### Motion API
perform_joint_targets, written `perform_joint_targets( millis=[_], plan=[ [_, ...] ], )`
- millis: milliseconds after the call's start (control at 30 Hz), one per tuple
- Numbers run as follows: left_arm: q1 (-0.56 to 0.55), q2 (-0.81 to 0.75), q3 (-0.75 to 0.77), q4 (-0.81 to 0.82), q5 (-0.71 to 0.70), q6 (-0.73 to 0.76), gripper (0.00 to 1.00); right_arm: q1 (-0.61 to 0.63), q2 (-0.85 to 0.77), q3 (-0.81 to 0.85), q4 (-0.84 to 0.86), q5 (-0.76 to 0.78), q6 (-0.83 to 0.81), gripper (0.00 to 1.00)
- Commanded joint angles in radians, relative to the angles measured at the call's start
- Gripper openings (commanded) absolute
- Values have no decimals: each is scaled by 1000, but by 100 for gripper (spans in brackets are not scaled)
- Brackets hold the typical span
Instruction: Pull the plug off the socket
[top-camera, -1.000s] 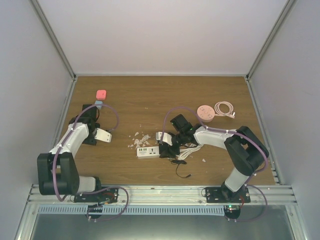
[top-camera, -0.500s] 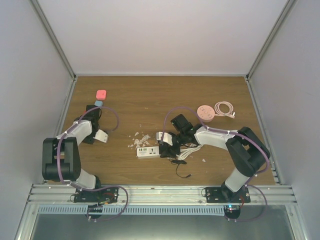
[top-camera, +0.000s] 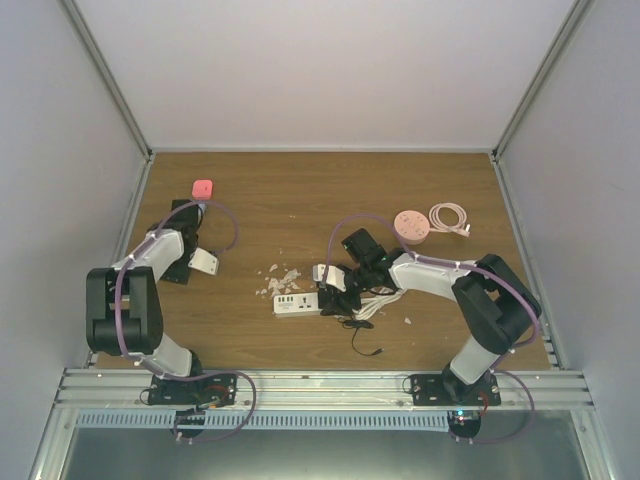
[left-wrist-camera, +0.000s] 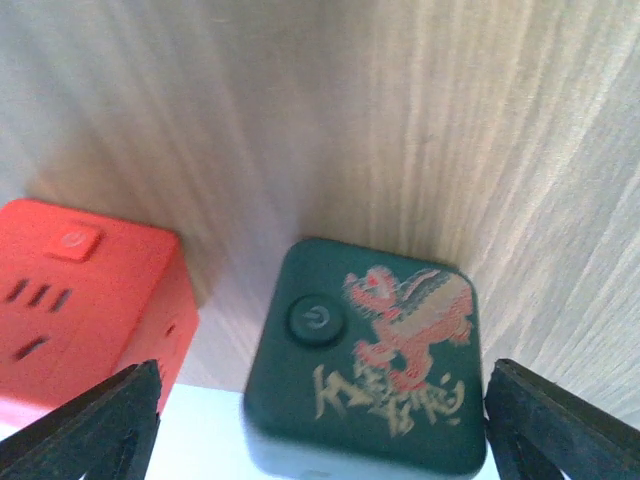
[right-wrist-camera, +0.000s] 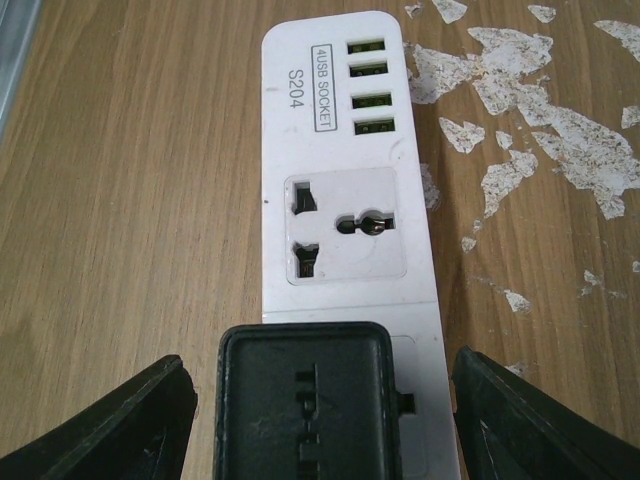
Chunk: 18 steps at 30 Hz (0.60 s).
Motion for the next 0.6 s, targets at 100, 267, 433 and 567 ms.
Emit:
perform_joint_targets(
  millis=[100, 267, 433, 567],
  plan=[
    [0, -26, 161, -190, 213, -100, 99, 9, -24, 1, -20, -7, -11, 72],
    [-5, -72, 244, -272, 499, -180, 99, 8, -37, -5, -20, -6, -19, 71],
    [-37, -154, 229, -287, 823, -281, 99, 7, -43, -8, -29, -4, -17, 70],
    [-102, -217, 144, -248, 1012, -395, 99, 8, -51, -8, -18, 6, -20, 69]
  ],
)
